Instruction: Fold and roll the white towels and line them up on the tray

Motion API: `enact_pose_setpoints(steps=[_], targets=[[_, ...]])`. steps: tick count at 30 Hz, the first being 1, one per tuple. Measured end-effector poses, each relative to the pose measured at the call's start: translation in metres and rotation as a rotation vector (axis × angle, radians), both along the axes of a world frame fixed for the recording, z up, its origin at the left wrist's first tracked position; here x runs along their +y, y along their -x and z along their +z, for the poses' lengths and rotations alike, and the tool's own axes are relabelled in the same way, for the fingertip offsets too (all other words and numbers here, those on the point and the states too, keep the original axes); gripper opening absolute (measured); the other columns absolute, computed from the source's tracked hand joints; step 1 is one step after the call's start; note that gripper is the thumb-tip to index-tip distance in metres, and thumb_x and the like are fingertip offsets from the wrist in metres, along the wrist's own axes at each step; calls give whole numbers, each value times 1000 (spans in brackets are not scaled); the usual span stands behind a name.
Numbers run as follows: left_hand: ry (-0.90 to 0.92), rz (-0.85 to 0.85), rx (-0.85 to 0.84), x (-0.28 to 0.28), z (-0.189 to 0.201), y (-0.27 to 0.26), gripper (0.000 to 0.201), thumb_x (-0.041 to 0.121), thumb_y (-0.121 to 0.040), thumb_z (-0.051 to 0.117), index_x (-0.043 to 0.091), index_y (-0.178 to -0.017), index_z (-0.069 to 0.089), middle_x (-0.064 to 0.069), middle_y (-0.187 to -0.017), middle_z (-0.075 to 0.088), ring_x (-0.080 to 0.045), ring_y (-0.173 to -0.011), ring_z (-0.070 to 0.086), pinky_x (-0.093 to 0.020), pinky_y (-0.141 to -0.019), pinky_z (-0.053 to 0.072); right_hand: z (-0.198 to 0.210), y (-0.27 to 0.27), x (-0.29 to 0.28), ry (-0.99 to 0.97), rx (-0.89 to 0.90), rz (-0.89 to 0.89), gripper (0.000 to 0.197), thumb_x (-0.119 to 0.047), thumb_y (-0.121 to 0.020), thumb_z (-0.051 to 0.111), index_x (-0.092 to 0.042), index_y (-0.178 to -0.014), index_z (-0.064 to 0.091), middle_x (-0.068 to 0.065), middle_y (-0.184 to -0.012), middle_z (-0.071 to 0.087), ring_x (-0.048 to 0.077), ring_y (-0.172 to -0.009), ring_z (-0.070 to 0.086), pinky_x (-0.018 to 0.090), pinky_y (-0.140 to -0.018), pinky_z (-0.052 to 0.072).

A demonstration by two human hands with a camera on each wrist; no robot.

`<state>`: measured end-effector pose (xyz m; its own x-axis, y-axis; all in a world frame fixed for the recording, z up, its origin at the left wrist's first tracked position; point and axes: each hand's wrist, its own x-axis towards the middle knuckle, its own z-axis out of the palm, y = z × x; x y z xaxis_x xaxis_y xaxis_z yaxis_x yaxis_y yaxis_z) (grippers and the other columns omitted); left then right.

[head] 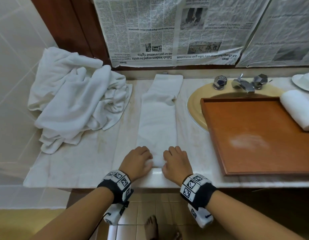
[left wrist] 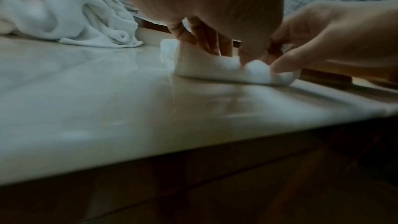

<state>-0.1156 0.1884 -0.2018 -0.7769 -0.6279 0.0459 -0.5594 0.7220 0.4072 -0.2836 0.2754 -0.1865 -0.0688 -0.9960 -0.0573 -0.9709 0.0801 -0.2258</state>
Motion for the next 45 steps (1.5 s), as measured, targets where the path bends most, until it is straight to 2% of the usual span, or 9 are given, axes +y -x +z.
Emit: enact_pose_setpoints(steps=[2,5,11,18,21,26,35,40,45], targets=[[6,-93,-57,-5,-1,-8,39,47,-69,64,16,-93,65,1,-95,60,-16,-80,55,-26,-66,47,-3,1,5,-7,46,48,34,-32,-51,71,-20,-78,53,-2,-79,52,21,-73,50,33,-59,40],[34,-151,-116,-13,-1,-10,39,34,-66,79,15,-97,64,-1,-95,60,-22,-79,60,-30,-64,51,0,1,4,3,139,78,38,-22,-47,76,-20,-79,55,-1,-79,53,22,-70,52,33,-59,40],[-33,-163,-104,-29,15,-5,35,31,-89,62,12,-118,64,-5,-112,62,-22,-102,57,-31,-85,46,1,9,-5,38,137,99,36,-14,-45,81,-18,-75,61,-2,-73,57,20,-64,55,31,-56,46],[8,-145,2,-33,5,-11,35,32,-78,39,15,-85,70,1,-76,66,-22,-65,63,-34,-50,53,1,7,-14,-52,159,160,38,-22,-48,80,-17,-78,58,0,-76,56,20,-66,54,30,-52,42],[-3,-134,1,-30,6,-13,32,43,-78,57,18,-94,69,2,-87,65,-19,-78,62,-31,-59,52,0,7,-18,-74,147,159,41,-18,-47,82,-16,-79,57,1,-77,57,21,-68,56,29,-53,42],[11,-133,-63,-33,-1,-12,37,30,-75,73,16,-108,64,-1,-102,62,-22,-91,59,-33,-70,51,3,12,-23,-106,8,110,25,-12,-80,57,-9,-105,53,5,-104,53,23,-97,48,29,-73,36],[-362,-24,-47,-62,10,1,29,30,-89,65,15,-115,66,1,-110,64,-15,-101,57,-20,-80,36,18,40,-43,-280,-519,-191,16,-10,-77,71,-17,-90,64,-6,-83,58,8,-72,54,13,-61,43],[-410,81,-46,-59,0,8,27,25,-90,64,11,-112,70,0,-107,49,-16,-104,48,-24,-93,35,23,48,-57,-429,-585,-264,14,-7,-75,74,-19,-76,66,0,-84,64,16,-77,61,36,-72,57],[-346,156,-113,-58,4,15,24,30,-92,58,20,-110,69,-2,-110,58,-19,-108,50,-37,-96,40,14,36,-54,-308,-520,-408,13,-14,-82,66,-22,-87,57,-1,-96,61,20,-96,56,36,-87,46]])
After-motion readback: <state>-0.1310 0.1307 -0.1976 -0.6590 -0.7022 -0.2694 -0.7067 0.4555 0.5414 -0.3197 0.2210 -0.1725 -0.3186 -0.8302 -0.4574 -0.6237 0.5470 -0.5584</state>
